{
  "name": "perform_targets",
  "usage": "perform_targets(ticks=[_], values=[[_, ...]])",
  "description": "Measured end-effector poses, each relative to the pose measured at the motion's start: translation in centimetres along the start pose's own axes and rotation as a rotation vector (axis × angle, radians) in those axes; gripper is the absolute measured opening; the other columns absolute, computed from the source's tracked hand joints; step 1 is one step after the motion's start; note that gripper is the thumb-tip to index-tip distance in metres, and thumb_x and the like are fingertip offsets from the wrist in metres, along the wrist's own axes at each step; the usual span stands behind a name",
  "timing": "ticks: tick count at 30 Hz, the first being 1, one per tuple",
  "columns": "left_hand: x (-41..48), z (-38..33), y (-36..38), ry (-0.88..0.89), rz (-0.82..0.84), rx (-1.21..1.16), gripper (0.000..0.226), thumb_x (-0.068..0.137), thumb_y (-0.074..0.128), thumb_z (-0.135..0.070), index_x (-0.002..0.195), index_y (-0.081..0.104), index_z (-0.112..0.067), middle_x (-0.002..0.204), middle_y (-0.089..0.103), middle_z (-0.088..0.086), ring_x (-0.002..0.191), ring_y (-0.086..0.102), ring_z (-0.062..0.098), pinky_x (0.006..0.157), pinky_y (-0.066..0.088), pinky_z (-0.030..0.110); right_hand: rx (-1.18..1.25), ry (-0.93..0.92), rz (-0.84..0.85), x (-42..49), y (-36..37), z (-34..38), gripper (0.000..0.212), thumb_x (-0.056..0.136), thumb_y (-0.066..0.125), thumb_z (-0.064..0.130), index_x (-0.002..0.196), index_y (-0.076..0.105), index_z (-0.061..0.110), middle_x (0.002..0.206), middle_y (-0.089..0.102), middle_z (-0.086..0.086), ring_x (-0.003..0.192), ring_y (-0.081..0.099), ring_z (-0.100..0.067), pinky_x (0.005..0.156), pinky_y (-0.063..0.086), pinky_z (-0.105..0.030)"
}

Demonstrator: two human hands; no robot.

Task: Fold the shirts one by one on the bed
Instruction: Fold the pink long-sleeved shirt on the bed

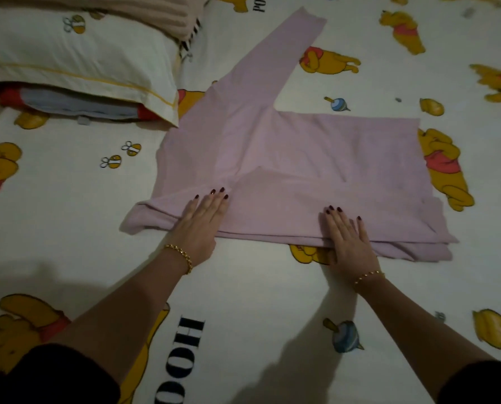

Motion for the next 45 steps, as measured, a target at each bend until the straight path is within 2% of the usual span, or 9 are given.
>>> perform_targets(ticks=[8,17,23,28,32,35,39,42,45], values=[[2.2,-2.8,0.7,-0.056,0.017,0.038,0.093,0.076,0.040,0.013,0.148,-0.015,-0.011,0.157,-0.017,0.004,0.146,-0.009,0.018,0.115,-0.006,0.041,-0.097,0.207,0.030,-3.1,0.6,-12.6,0.070,0.092,0.038,0.002,0.152,0.005,0.013,0.159,0.007,-0.008,0.147,0.004,-0.025,0.118,0.007,-0.047],[3.1,-3.4,1.7,-0.049,-0.048,0.030,0.103,0.062,0.043,0.029,0.150,0.016,-0.018,0.157,0.016,0.002,0.143,0.023,0.021,0.113,0.018,0.048,-0.148,0.150,0.100,-3.2,2.1,-15.3,0.067,0.088,0.030,0.001,0.152,0.009,0.009,0.159,0.010,-0.009,0.147,0.008,-0.026,0.116,0.012,-0.048],[-0.3,-4.8,2.6,0.020,-0.101,0.085,0.111,0.045,0.053,0.031,0.143,0.030,-0.015,0.146,0.042,0.007,0.127,0.048,0.025,0.113,-0.010,0.033,-0.146,0.115,0.063,-7.5,2.9,-14.4,0.068,0.081,0.042,0.000,0.148,0.026,0.004,0.154,0.027,-0.013,0.142,0.026,-0.029,0.113,0.023,-0.049],[-5.0,-6.9,2.9,0.065,-0.081,0.079,0.111,0.042,0.050,0.030,0.142,0.029,-0.015,0.145,0.042,0.009,0.129,0.045,0.024,0.114,-0.005,0.035,-0.121,0.088,0.059,-12.2,3.6,-12.8,0.071,0.072,0.053,-0.004,0.141,0.040,0.000,0.146,0.041,-0.016,0.136,0.036,-0.031,0.105,0.022,-0.048],[-8.9,-8.0,3.6,0.075,-0.069,0.046,0.115,0.044,0.045,0.031,0.146,0.022,-0.017,0.156,0.021,0.003,0.144,0.014,0.016,0.114,-0.002,0.038,-0.093,0.098,0.078,-16.1,3.8,-12.0,0.062,0.080,0.031,0.002,0.141,0.033,0.002,0.145,0.042,-0.017,0.135,0.028,-0.029,0.103,0.025,-0.049],[-11.7,-9.2,4.2,0.081,-0.011,0.021,0.115,0.045,0.048,0.032,0.146,0.023,-0.017,0.156,0.015,0.000,0.141,0.020,0.018,0.115,0.000,0.039,-0.068,0.104,0.133,-19.1,4.5,-10.9,0.064,0.078,0.026,0.005,0.141,0.030,0.003,0.145,0.043,-0.017,0.134,0.029,-0.029,0.103,0.025,-0.050],[-13.5,-9.6,4.4,0.068,0.049,-0.049,0.103,0.056,0.044,0.015,0.149,0.015,-0.020,0.158,0.009,-0.001,0.146,-0.002,0.011,0.114,0.002,0.042,-0.021,0.124,0.198,-20.6,4.6,-10.1,0.068,0.080,0.033,0.016,0.146,0.020,0.005,0.150,0.034,-0.015,0.139,0.031,-0.029,0.107,0.018,-0.048],[-14.0,-9.5,3.8,0.100,0.066,-0.136,0.079,0.070,0.033,-0.019,0.148,0.025,-0.020,0.154,0.027,0.001,0.140,0.023,0.015,0.113,0.009,0.046,0.070,0.046,0.224,-20.2,3.7,-9.0,0.083,0.083,0.035,0.040,0.152,-0.002,0.011,0.158,-0.006,-0.007,0.147,-0.003,-0.020,0.118,-0.003,-0.043],[-13.1,-9.4,1.3,0.142,-0.074,-0.252,0.065,0.073,0.037,-0.027,0.134,0.051,-0.014,0.135,0.052,0.003,0.123,0.045,0.018,0.107,0.023,0.042,0.192,-0.040,0.198,-19.0,2.0,-7.6,0.087,0.080,0.031,0.046,0.152,-0.006,0.014,0.158,-0.015,-0.002,0.146,-0.016,-0.014,0.119,-0.008,-0.042]])
Point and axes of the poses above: each hand's wrist, its own x-axis towards the middle knuckle, its own y-axis out of the palm, z = x × y, the point moved 10 cm from there along x, towards the middle knuckle
